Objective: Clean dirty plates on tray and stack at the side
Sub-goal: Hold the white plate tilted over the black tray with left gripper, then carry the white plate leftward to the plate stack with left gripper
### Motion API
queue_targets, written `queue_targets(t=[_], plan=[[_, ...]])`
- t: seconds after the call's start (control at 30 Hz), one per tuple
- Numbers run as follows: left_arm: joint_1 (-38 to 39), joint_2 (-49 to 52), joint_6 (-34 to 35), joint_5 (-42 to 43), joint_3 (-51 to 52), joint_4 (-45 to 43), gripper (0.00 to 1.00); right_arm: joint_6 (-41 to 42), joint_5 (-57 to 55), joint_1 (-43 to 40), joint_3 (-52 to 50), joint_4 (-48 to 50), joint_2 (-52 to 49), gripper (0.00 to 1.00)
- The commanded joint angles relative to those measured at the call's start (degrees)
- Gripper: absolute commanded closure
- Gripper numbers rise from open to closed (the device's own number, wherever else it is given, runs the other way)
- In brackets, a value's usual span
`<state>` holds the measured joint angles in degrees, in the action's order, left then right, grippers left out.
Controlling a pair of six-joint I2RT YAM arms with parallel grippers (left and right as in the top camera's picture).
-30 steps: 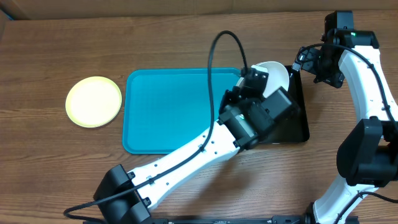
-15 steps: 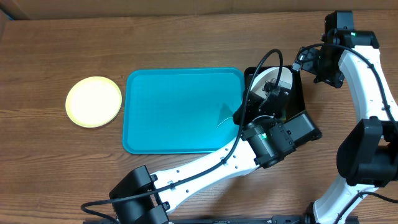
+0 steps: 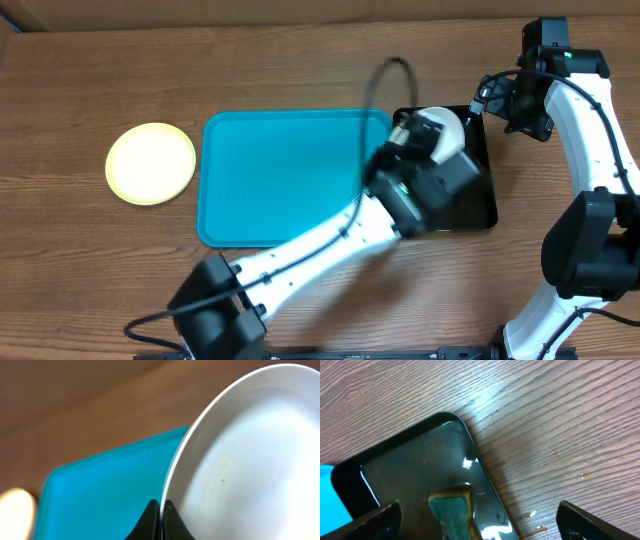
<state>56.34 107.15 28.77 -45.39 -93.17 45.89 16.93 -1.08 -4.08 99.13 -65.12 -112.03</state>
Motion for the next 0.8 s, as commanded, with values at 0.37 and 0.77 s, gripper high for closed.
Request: queue_targets(t=[0.37,0.77], plan=[[-34.2,0.6,2.1,55.3,-1.6,5.4,0.96,0.5,-0.8,0.2,1.0,0.4,1.3,0.00],[-70.3,0.6,-3.8,63.5,-1.6,20.7,0.96,0.5,-0.8,0.2,1.0,0.4,1.3,0.00]])
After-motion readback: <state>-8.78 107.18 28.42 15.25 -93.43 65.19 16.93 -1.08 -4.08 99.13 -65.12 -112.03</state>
